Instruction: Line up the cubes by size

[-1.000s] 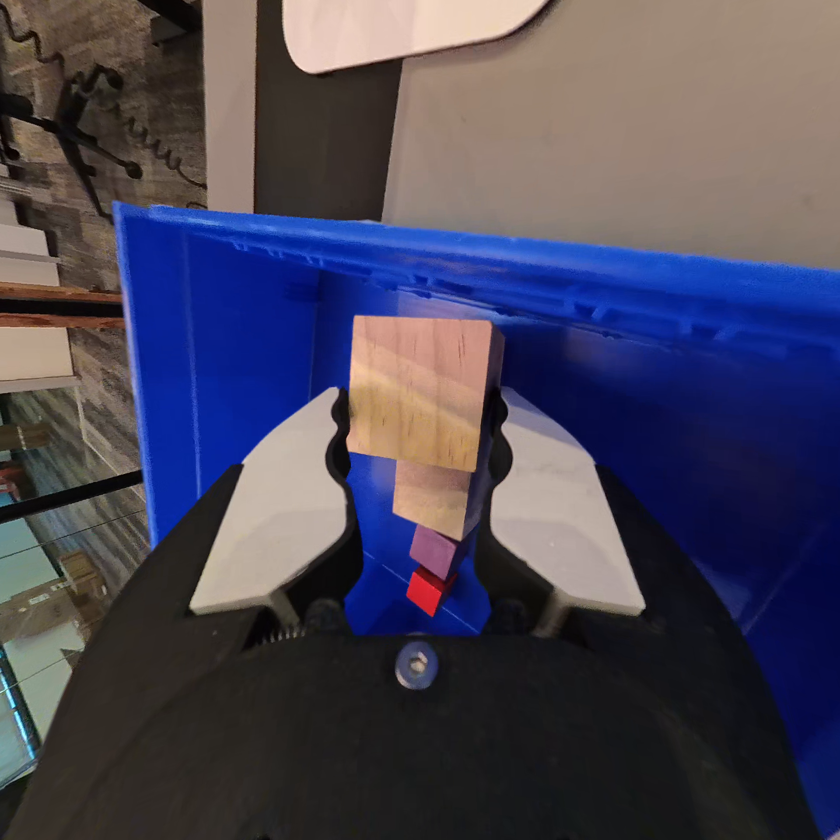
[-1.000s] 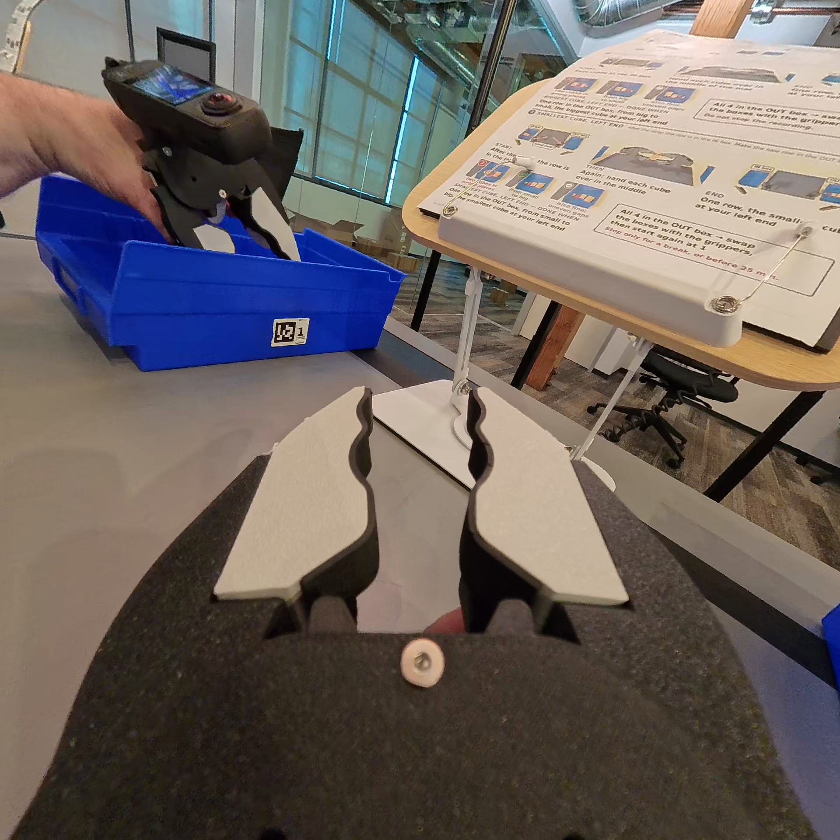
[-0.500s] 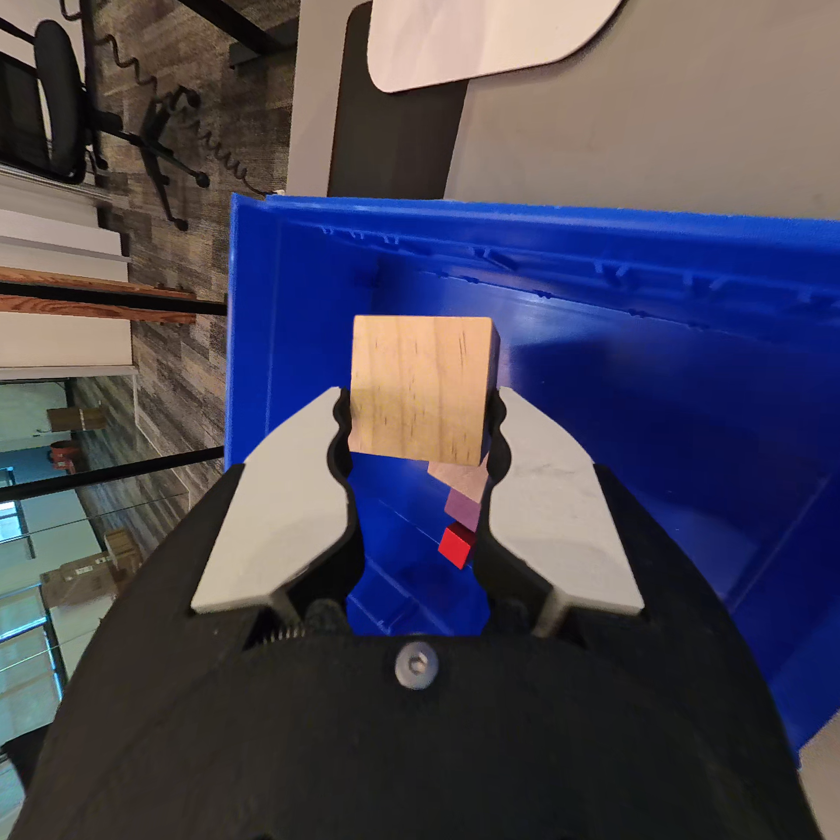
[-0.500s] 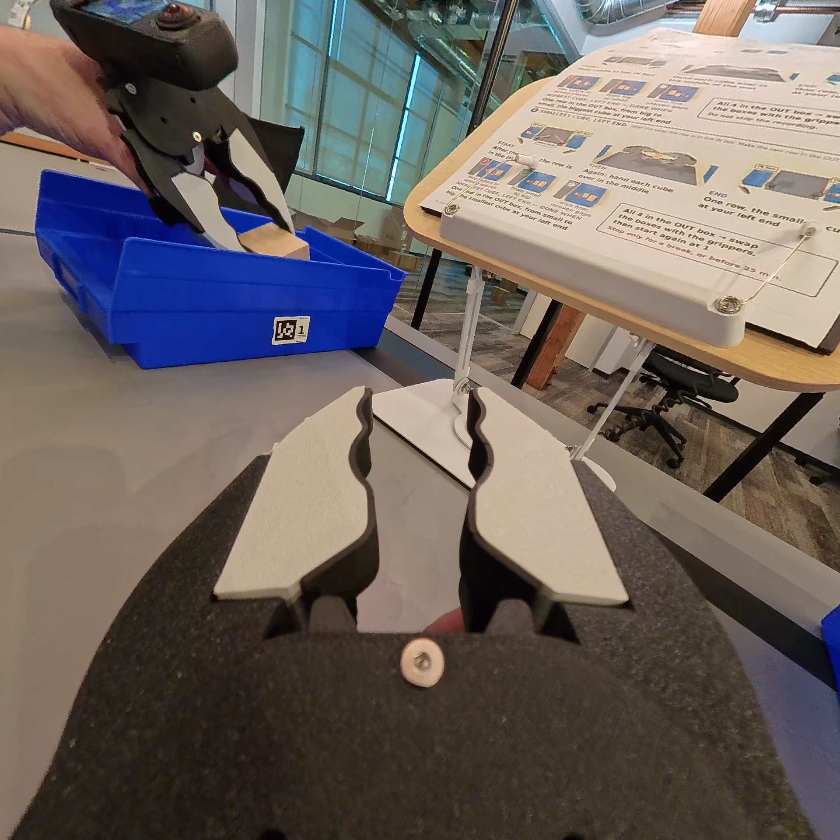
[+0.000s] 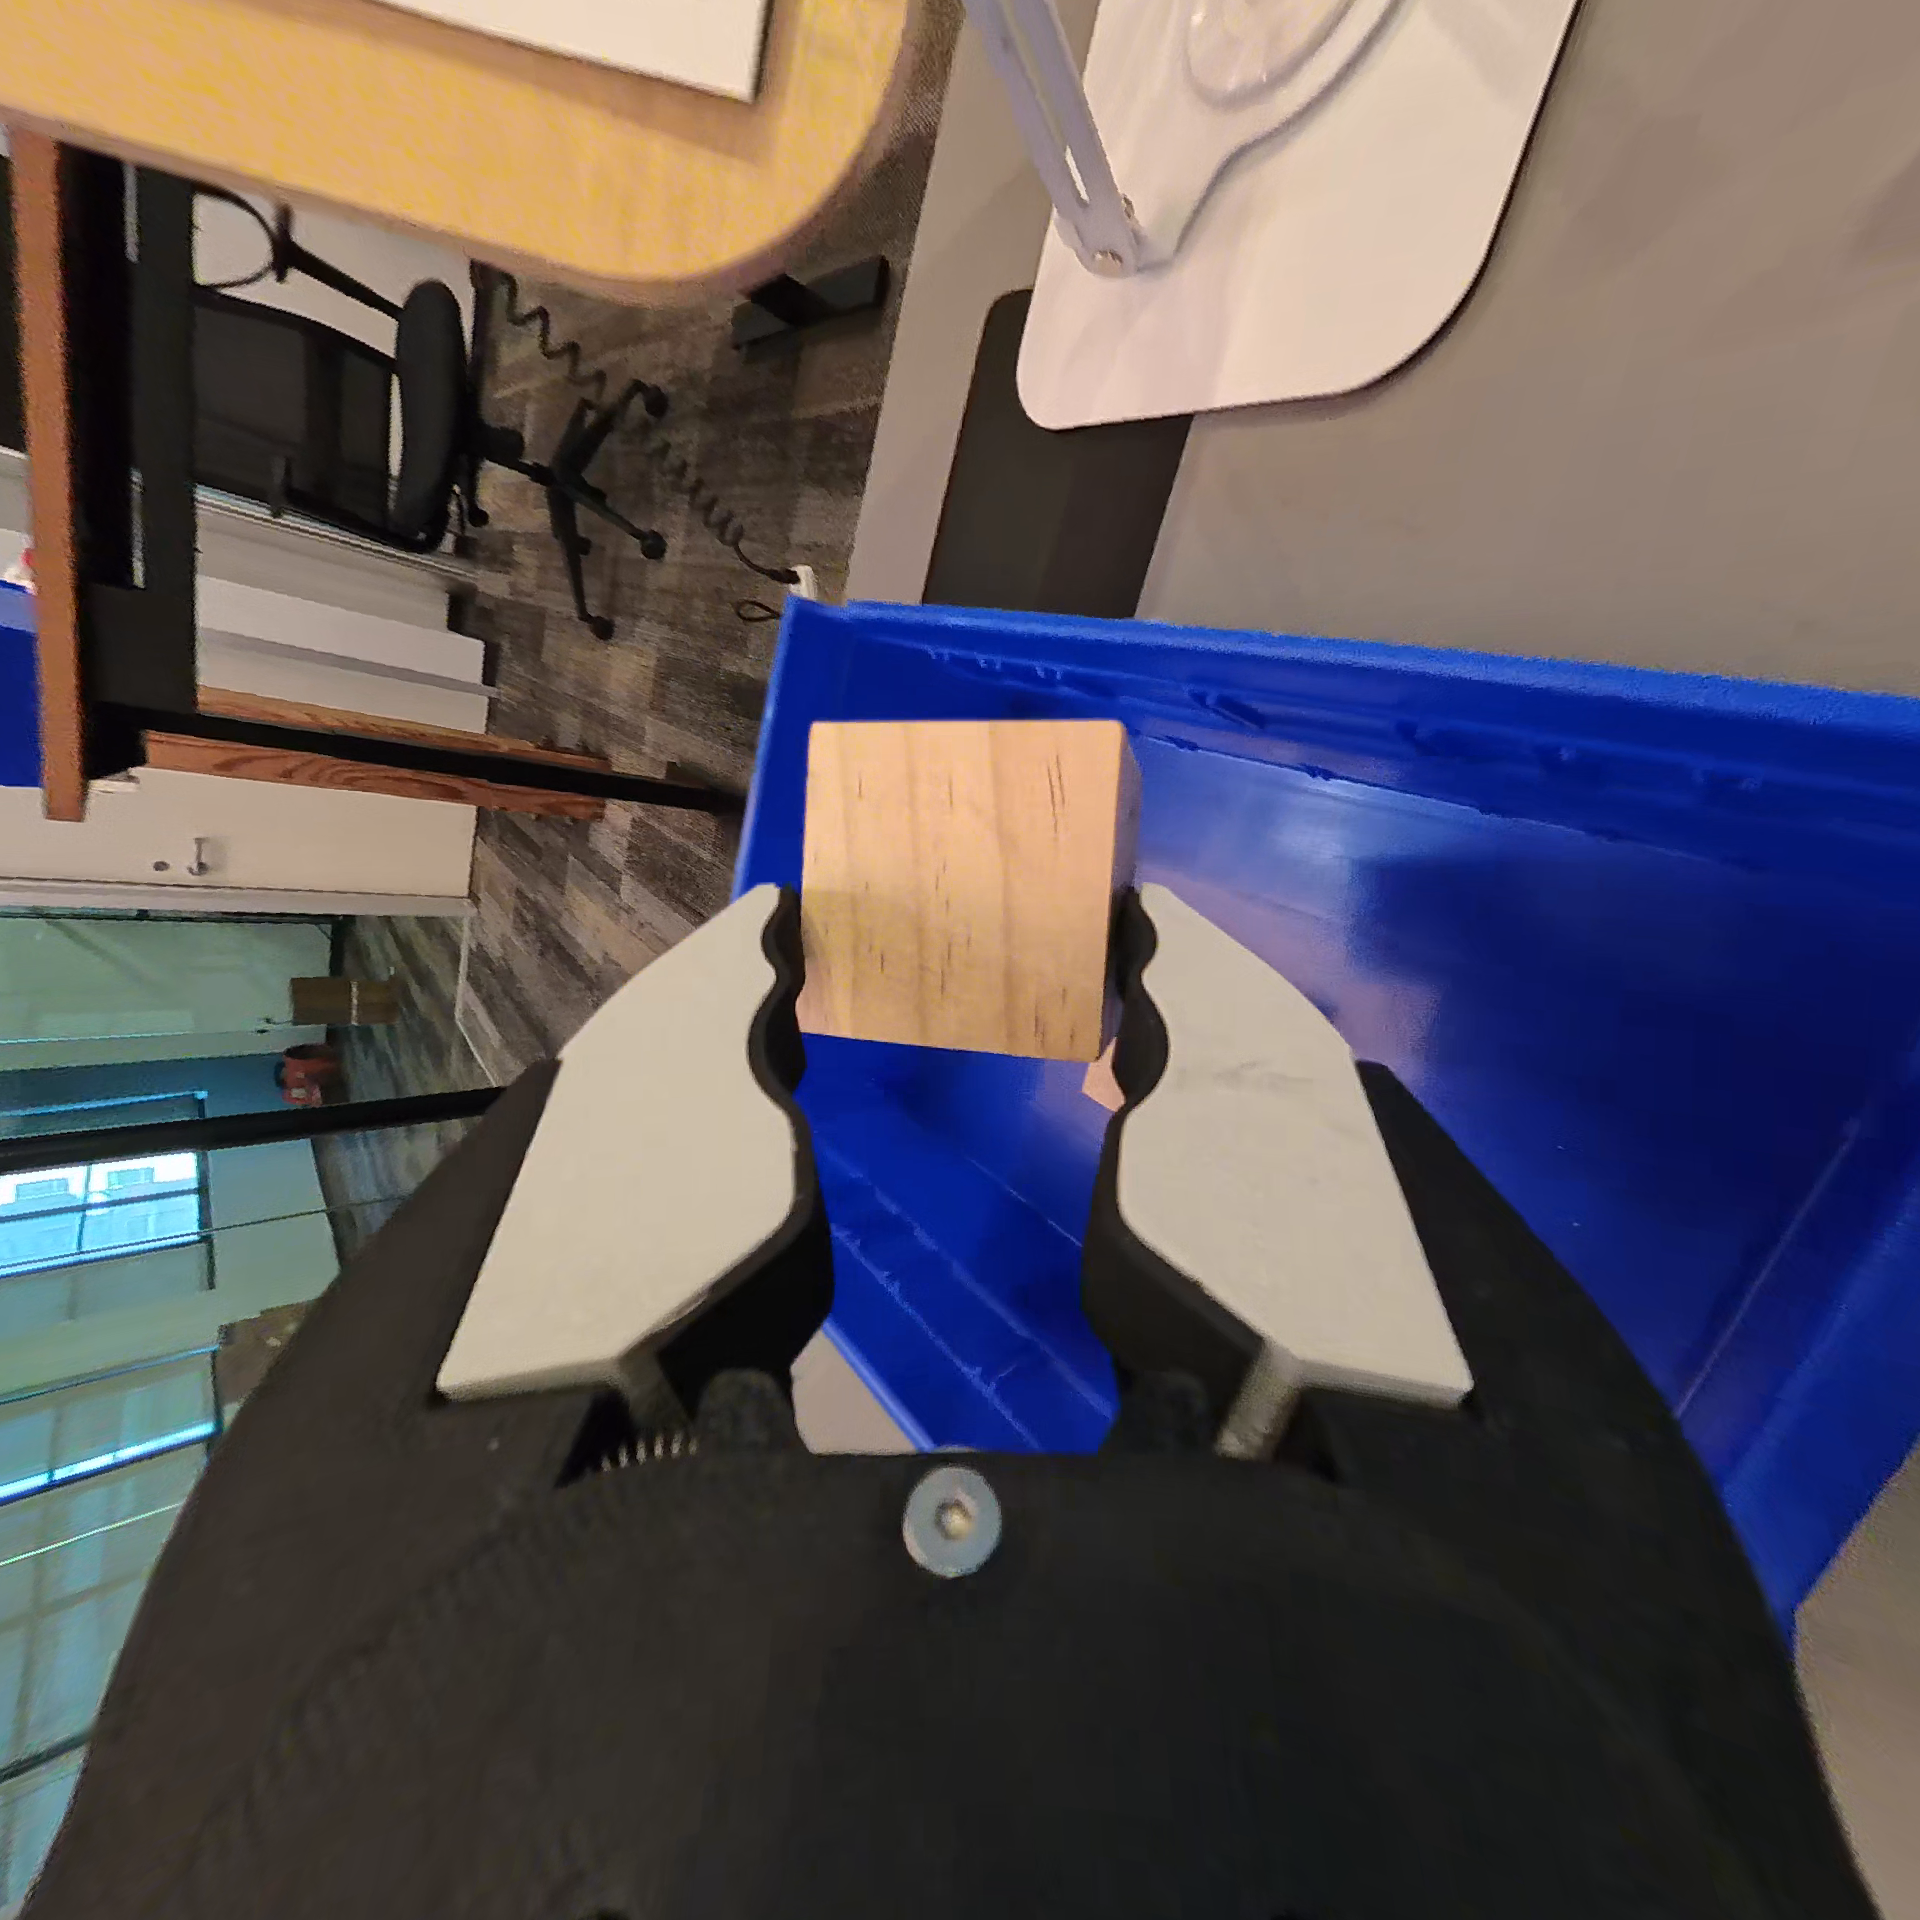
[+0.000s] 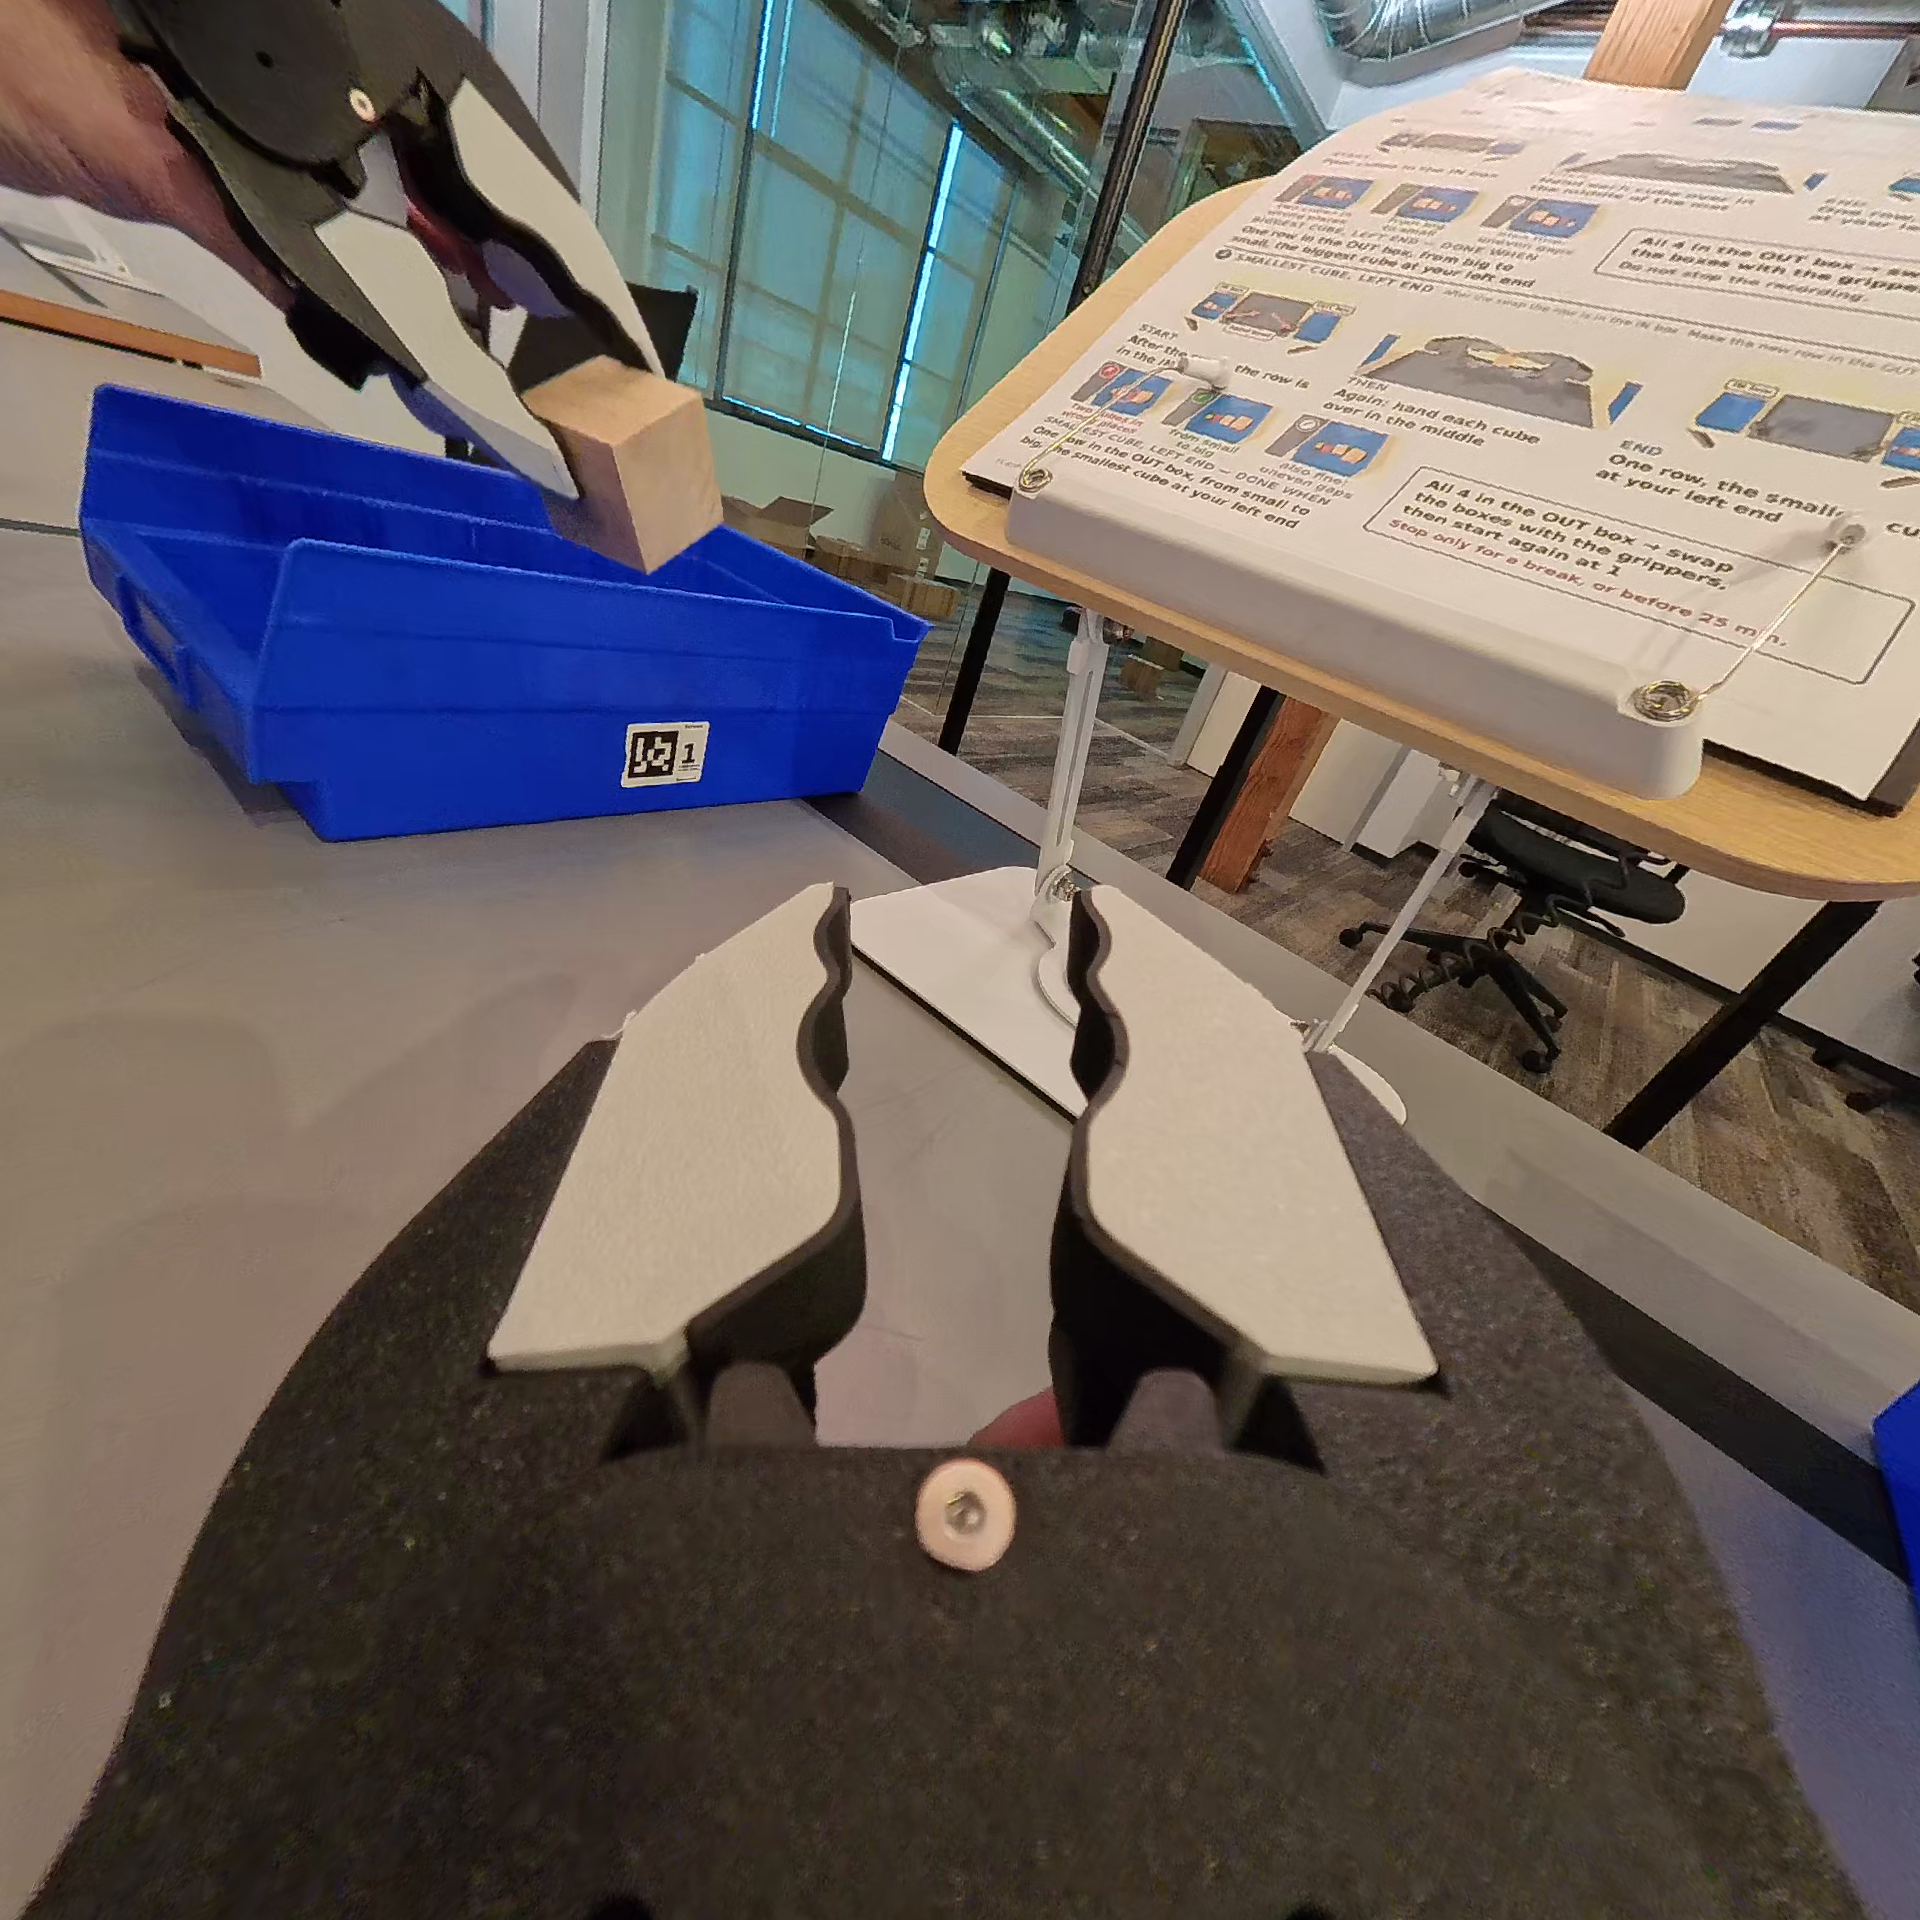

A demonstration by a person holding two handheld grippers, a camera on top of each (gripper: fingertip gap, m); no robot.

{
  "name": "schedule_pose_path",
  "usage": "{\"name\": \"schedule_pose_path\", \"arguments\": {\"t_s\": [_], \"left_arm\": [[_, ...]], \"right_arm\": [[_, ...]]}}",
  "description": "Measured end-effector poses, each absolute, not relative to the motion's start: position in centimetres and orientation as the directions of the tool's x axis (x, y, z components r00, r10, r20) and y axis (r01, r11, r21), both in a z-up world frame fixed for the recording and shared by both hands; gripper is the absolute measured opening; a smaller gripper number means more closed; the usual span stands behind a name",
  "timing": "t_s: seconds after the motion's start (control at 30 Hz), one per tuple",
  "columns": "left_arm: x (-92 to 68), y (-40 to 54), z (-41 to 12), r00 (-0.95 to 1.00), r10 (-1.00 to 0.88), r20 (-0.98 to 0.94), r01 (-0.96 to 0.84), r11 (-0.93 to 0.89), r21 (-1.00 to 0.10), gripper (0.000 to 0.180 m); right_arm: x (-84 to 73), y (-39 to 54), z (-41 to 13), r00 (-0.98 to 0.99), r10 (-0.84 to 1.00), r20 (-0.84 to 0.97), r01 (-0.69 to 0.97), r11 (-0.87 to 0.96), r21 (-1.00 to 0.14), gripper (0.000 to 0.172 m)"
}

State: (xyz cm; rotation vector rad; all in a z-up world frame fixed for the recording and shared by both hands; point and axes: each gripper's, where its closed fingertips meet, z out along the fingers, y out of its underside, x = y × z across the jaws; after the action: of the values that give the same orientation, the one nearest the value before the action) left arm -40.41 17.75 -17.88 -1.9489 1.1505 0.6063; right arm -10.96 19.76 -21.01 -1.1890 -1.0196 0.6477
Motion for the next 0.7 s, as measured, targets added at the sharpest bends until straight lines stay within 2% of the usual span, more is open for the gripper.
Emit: {"name": "schedule_pose_path", "arguments": {"t_s": [0.2,0.4,0.57,0.7], "left_arm": [[-38.1,16.6,-13.7,0.470,-0.452,-0.758,-0.880,-0.173,-0.443,0.057],[-33.3,15.1,-9.4,0.487,-0.442,-0.753,-0.824,0.054,-0.564,0.057],[-28.0,13.5,-6.3,0.477,-0.479,-0.737,-0.718,0.270,-0.641,0.057],[-23.6,12.0,-4.3,0.463,-0.529,-0.711,-0.578,0.427,-0.695,0.057]], "right_arm": [[-11.2,19.3,-21.0,0.412,0.859,0.304,0.090,0.294,-0.952,0.042],[-11.9,17.7,-19.4,0.339,0.899,0.277,-0.017,0.300,-0.954,0.046],[-13.4,15.4,-14.7,0.231,0.912,0.338,-0.128,0.373,-0.919,0.051],[-15.2,13.8,-9.1,0.113,0.937,0.332,-0.275,0.350,-0.896,0.058]]}}
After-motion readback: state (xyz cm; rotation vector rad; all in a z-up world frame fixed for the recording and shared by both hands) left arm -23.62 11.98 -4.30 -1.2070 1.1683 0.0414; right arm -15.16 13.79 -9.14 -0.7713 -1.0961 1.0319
